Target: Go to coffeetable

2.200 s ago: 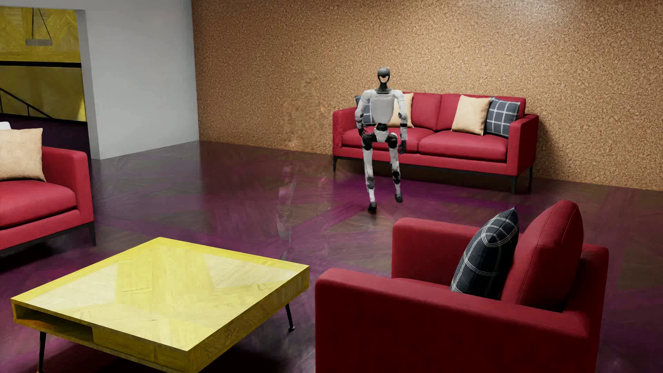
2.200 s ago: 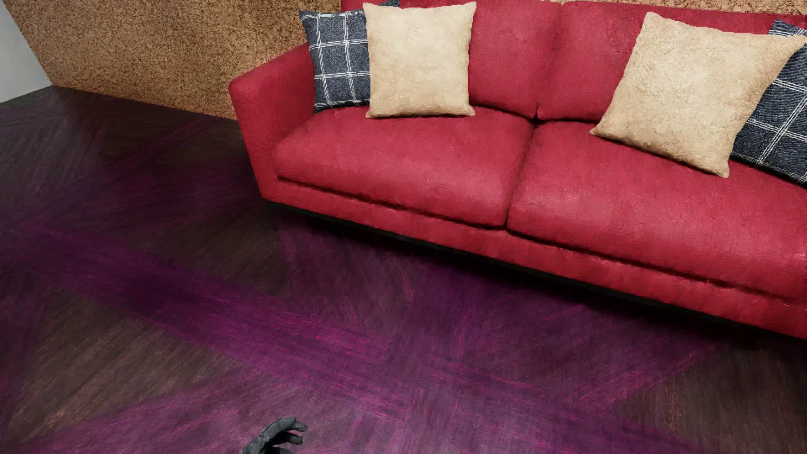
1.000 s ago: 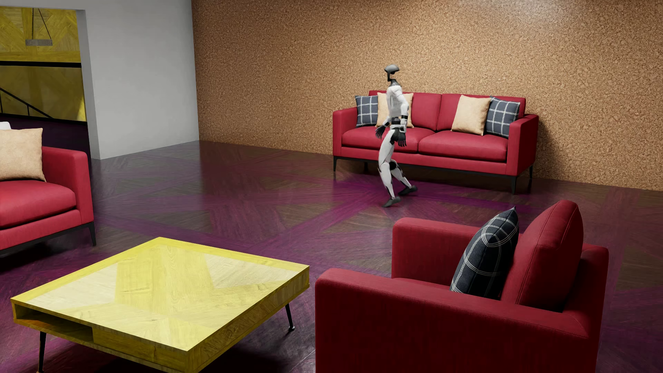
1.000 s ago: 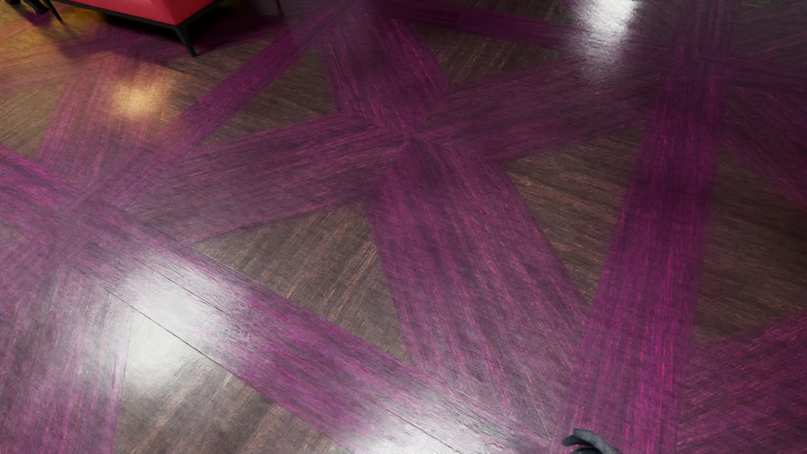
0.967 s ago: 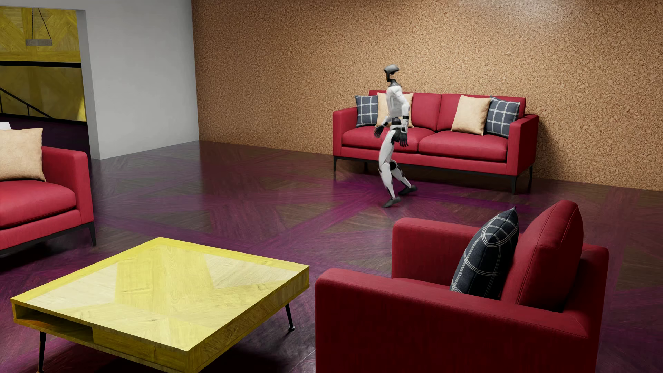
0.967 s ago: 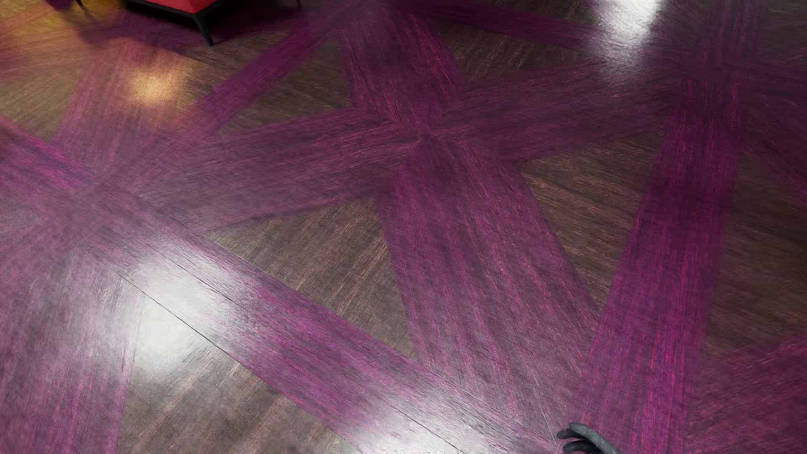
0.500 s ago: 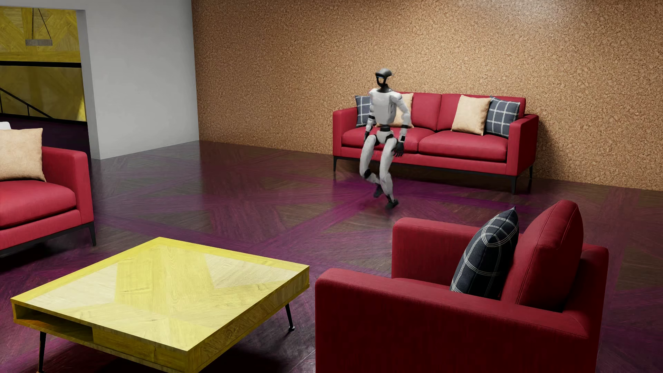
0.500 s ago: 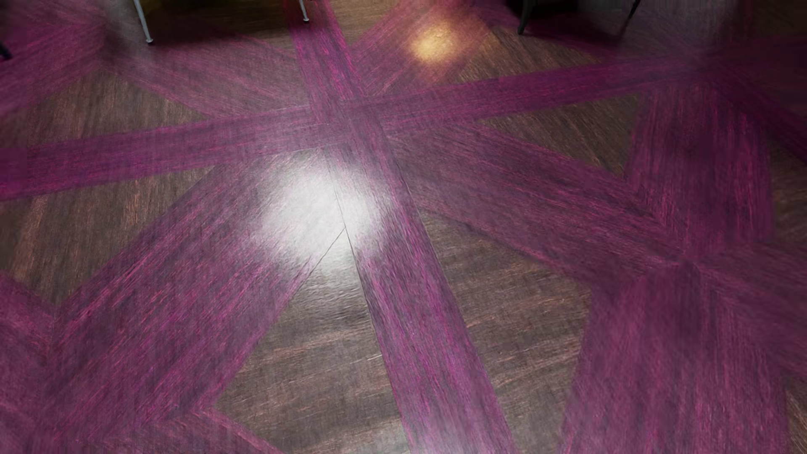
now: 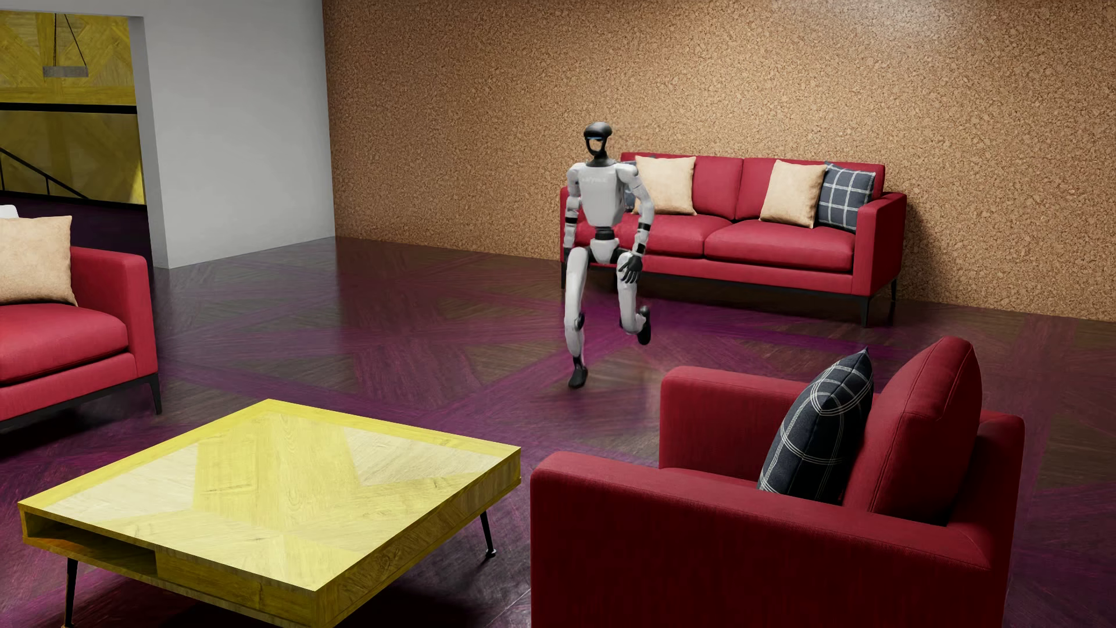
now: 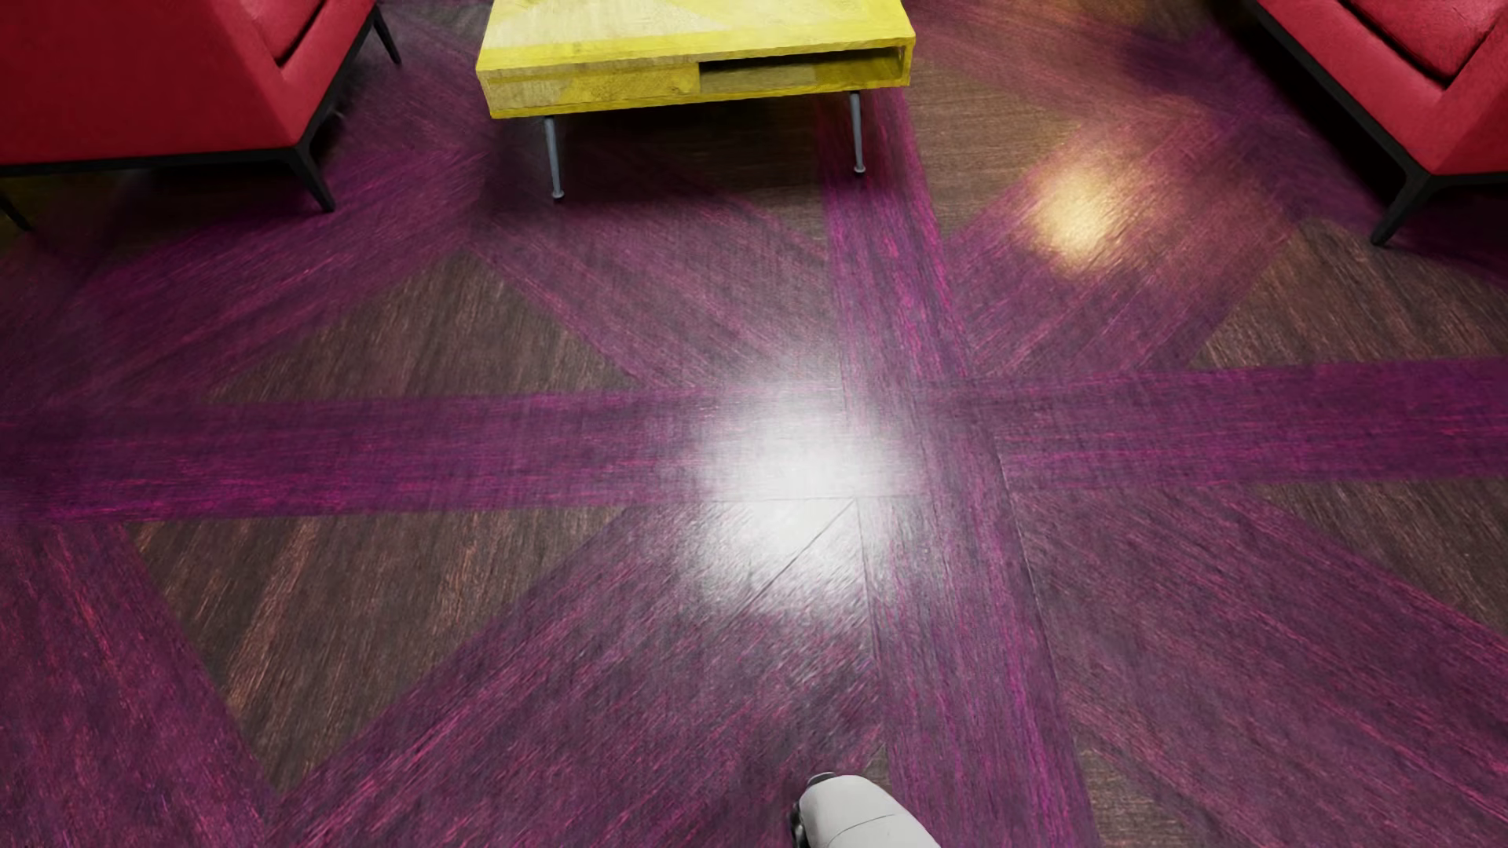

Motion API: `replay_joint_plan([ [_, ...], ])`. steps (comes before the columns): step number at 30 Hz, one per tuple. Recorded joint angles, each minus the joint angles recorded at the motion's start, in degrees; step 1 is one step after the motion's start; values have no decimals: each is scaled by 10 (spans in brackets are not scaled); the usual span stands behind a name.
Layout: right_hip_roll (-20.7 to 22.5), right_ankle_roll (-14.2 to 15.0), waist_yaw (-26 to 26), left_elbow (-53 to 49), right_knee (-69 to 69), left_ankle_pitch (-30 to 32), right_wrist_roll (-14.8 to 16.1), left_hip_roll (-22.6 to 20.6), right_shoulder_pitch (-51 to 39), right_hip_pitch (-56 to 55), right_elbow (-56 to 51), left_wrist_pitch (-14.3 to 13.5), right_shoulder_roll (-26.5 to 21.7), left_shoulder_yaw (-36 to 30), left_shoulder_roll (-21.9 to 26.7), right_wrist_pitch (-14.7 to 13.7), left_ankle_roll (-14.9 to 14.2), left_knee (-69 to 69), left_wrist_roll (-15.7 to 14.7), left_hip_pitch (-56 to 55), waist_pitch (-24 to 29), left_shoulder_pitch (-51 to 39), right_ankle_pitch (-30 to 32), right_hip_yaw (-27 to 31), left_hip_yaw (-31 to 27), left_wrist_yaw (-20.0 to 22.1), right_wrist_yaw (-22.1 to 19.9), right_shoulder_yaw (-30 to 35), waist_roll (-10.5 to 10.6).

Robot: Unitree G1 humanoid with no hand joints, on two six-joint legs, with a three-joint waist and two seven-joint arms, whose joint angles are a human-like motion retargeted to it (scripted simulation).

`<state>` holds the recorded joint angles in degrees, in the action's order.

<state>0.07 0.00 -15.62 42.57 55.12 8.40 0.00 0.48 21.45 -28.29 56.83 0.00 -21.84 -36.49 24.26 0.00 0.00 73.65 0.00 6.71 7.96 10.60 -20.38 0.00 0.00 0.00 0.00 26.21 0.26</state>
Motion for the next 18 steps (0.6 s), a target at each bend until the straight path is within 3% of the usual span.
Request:
replay_joint_plan([
  [2, 2, 0, 81, 41, -85, -44, 0, -33, -15, 127, -95, 0, 11, -3, -20, 0, 0, 52, 0, -148, -12, 57, 10, 0, 0, 0, 0, -41, -23],
  [3, 4, 0, 126, 51, -144, -17, 0, -40, -14, 213, -152, 0, 11, 32, -32, 0, 0, -21, 0, -196, -12, 99, 22, 0, 0, 0, 0, -61, -29],
  [4, -2, 0, 169, 61, -190, 37, 0, -49, -32, 279, -195, 0, 4, -28, -16, 0, 0, -138, 0, -237, -12, 114, 35, 0, 0, 0, 0, -61, -33],
  [5, -12, 0, 201, 62, -220, 76, 0, -54, -55, 335, -234, 0, -1, -48, -10, 0, 0, -252, 0, -278, -10, 133, 38, 0, 0, 0, 0, -86, -35],
  [6, -20, 0, 235, 64, -252, 40, 0, -53, -79, 389, -272, 0, -11, -55, -5, 0, 0, -371, 0, -302, -11, 153, 24, 0, 0, 0, 0, -105, -37],
  [7, -25, 0, 259, 64, -270, -106, 0, -53, -106, 435, -299, 0, -21, -60, 1, 0, 0, -465, 0, -326, -18, 171, 0, 0, 0, 0, 0, -115, -39],
  [8, -36, 0, 281, 58, -275, -268, 0, -46, -133, 474, -319, 0, -31, -73, 12, 0, 0, -468, 0, -356, -21, 186, -20, 0, 0, 0, 0, -119, -46],
  [9, -55, 0, 319, 73, -276, -321, 0, -31, -145, 504, -330, 0, -35, -72, 13, 0, 0, -459, 0, -377, -21, 195, -23, 0, 0, 0, 0, -158, -48],
  [10, -84, 0, 355, 89, -256, -247, 0, -25, -151, 525, -327, 0, -39, -75, 12, 0, 0, -465, 0, -396, -15, 199, 11, 0, 0, 0, 0, -167, -49],
  [11, -96, 0, 372, 104, -233, -80, 0, -21, -140, 538, -315, 0, -40, -64, 4, 0, 0, -420, 0, -415, -21, 207, 99, 0, 0, 0, 0, -172, -46],
  [12, -132, 0, 356, 123, -155, 56, 0, -53, -130, 505, -291, 0, -27, -62, -3, 0, 0, -372, 0, -440, -36, 211, 237, 0, 0, 0, 0, -165, -75],
  [13, -130, 0, 320, 140, -67, 67, 0, -77, -111, 489, -253, 0, -15, -77, -5, 0, 0, -306, 0, -424, -29, 198, 347, 0, 0, 0, 0, -157, -80],
  [14, -132, 0, 285, 137, 63, 40, 0, -103, -98, 414, -218, 0, -3, -80, -9, 0, 0, -298, 0, -389, -29, 179, 355, 0, 0, 0, 0, -139, -88],
  [16, -109, 0, 206, 100, 226, -22, 0, -141, -62, 303, -141, 0, 11, -47, -12, 0, 0, -352, 0, -248, -16, 132, 175, 0, 0, 0, 0, -67, -78],
  [17, -87, 0, 160, 73, 246, -61, 0, -138, -41, 242, -102, 0, 15, -11, -15, 0, 0, -385, 0, -177, -13, 108, 108, 0, 0, 0, 0, -34, -64],
  [18, -76, 0, 128, 33, 219, -108, 0, -140, -10, 187, -69, 0, 15, 6, -9, 0, 0, -429, 0, -97, -11, 83, 78, 0, 0, 0, 0, -11, -55],
])
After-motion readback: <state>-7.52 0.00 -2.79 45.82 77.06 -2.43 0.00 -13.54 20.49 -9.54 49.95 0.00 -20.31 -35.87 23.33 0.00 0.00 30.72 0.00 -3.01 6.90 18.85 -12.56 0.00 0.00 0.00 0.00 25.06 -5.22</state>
